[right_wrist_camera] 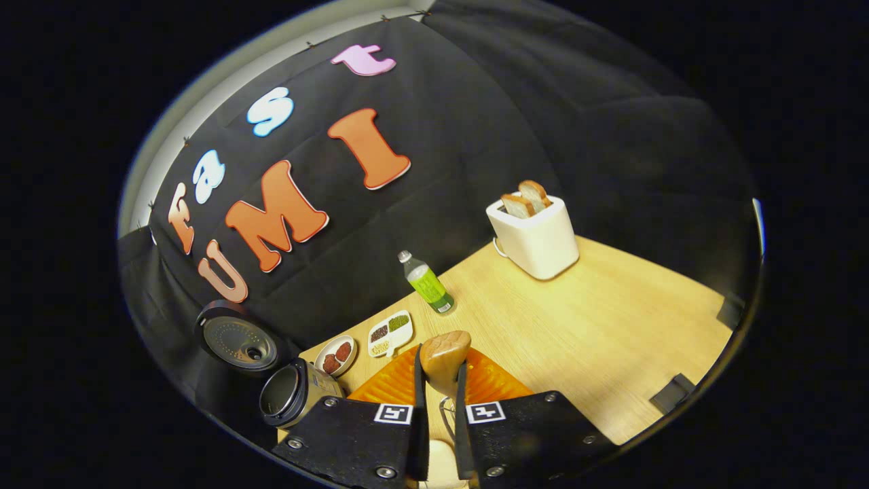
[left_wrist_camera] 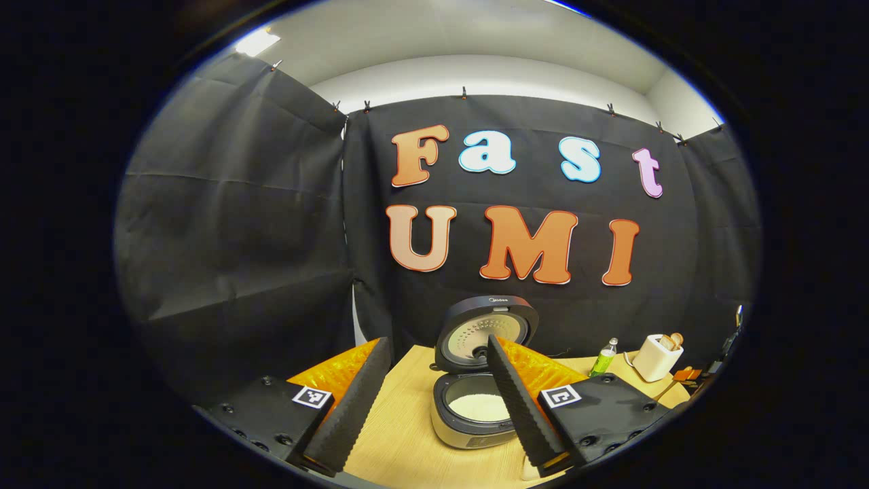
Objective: Close the left gripper, press the button to open the rice cooker; take a wooden spoon from the chopstick holder with the right hand, scoop a spoonful of rice and pour it into the rice cooker, then put the wooden spoon back into the chopstick holder.
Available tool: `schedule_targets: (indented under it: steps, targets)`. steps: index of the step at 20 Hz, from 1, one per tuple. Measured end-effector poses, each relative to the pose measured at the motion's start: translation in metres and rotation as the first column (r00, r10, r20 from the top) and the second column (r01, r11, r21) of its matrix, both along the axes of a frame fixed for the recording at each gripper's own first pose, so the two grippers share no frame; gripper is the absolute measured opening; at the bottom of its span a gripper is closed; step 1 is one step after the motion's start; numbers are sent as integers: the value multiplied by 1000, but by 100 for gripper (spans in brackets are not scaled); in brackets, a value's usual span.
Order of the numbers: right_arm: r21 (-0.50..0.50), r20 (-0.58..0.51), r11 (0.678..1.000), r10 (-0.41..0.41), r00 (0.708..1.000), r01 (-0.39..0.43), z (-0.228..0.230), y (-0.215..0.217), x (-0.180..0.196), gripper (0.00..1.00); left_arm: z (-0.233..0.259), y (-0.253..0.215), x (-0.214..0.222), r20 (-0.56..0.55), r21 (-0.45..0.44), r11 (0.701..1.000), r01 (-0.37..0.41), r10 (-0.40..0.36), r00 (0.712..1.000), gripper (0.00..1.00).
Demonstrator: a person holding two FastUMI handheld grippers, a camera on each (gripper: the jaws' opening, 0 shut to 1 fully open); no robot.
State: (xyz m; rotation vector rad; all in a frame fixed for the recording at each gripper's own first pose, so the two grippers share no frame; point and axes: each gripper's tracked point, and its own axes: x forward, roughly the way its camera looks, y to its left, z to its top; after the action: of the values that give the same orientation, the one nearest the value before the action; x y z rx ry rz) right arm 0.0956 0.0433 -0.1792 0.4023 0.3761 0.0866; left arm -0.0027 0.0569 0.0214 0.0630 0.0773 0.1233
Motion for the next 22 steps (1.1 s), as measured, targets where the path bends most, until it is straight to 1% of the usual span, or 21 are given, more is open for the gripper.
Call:
schedule_targets:
  steps: [3,4,5,7,9,10,12,16,18,20,22]
  targets:
    - [-48,77,999,23,997,-19,40,28,-27,14,7,12,2,16,-5,1000,24,-24,1000,96]
    - [-59,98,998,37,995,-31,49,42,-39,14,8,17,3,20,-11,999,31,-31,999,98]
    - [-71,114,997,49,992,-41,55,55,-47,14,10,22,6,24,-16,999,36,-36,999,95]
    - [-100,141,993,79,987,-65,62,82,-66,14,10,31,12,25,-21,999,48,-47,999,94]
    - [-146,141,986,103,985,-82,51,107,-77,14,6,36,17,14,-24,998,66,-66,998,98]
    - [-173,128,981,115,985,-92,39,118,-80,14,4,38,21,8,-22,997,77,-77,997,96]
    - [-214,101,972,116,988,-92,11,134,-84,14,1,44,25,-1,-11,996,88,-88,996,96]
    - [-315,36,947,70,997,-55,-46,139,-77,14,-8,58,30,-25,4,996,89,-88,996,94]
    - [-340,14,939,56,998,-48,-68,143,-74,14,-14,65,32,-45,17,996,83,-82,996,94]
    - [-353,3,935,40,999,-36,-84,145,-71,14,-18,70,34,-61,32,996,78,-76,995,95]
    - [-361,16,932,21,1000,-14,-89,146,-67,14,-22,75,35,-70,38,997,70,-68,995,95]
